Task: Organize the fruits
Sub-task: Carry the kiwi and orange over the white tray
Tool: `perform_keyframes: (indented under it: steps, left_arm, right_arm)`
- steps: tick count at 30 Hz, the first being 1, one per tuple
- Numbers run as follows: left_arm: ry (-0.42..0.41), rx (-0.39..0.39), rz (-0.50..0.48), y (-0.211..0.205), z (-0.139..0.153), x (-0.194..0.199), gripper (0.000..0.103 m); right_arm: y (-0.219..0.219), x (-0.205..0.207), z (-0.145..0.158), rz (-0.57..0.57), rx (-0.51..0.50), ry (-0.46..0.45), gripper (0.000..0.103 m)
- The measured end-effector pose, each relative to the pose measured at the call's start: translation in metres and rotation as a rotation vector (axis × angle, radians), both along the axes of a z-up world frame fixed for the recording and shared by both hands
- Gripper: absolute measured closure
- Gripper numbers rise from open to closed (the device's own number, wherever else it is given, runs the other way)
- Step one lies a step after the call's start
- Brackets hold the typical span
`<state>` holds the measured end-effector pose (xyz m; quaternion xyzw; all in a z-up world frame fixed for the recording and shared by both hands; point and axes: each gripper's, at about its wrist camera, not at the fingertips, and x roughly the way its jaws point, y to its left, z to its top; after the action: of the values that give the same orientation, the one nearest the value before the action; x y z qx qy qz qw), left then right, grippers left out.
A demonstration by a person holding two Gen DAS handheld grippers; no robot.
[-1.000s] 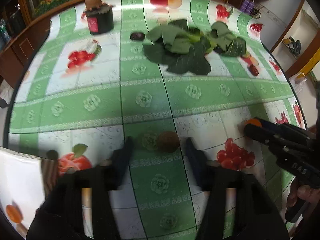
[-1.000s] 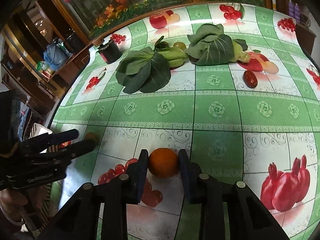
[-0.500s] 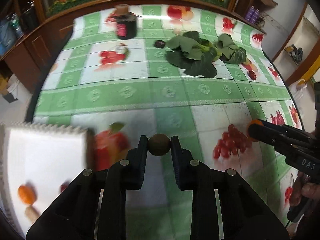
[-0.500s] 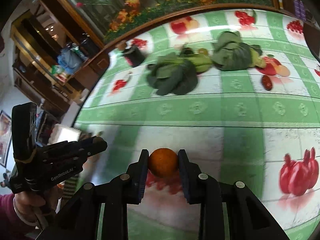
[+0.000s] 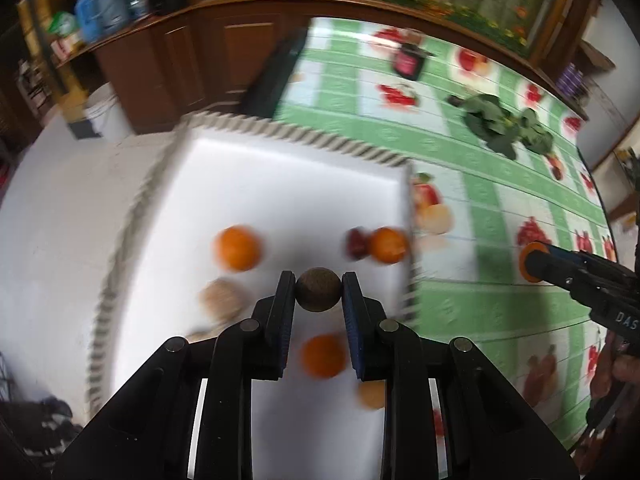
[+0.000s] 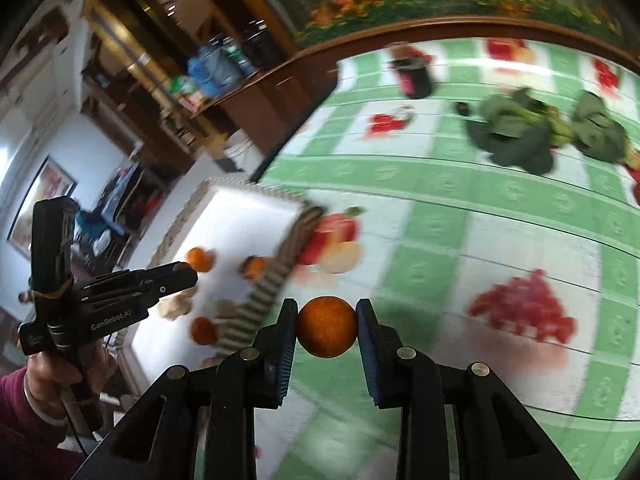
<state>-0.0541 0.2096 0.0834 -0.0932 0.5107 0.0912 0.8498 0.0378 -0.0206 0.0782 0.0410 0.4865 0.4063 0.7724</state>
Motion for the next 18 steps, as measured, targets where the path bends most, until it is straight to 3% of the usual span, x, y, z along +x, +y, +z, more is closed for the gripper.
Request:
perform_keyframes:
  steps: [7,18]
  left_arm:
    - [-0.008,0.002,0.092,0.049,-0.002,-0.024,0.08]
    - [-0.02,-0.012,0.078,0.083,-0.011,-0.017,0.08]
  right_arm:
    - [0.067,-0.02,-0.002,0.127,0.001,-0.005,0.074]
    - [0.14,-0.024,-0.018,0.196,-0.057,-0.023,0.074]
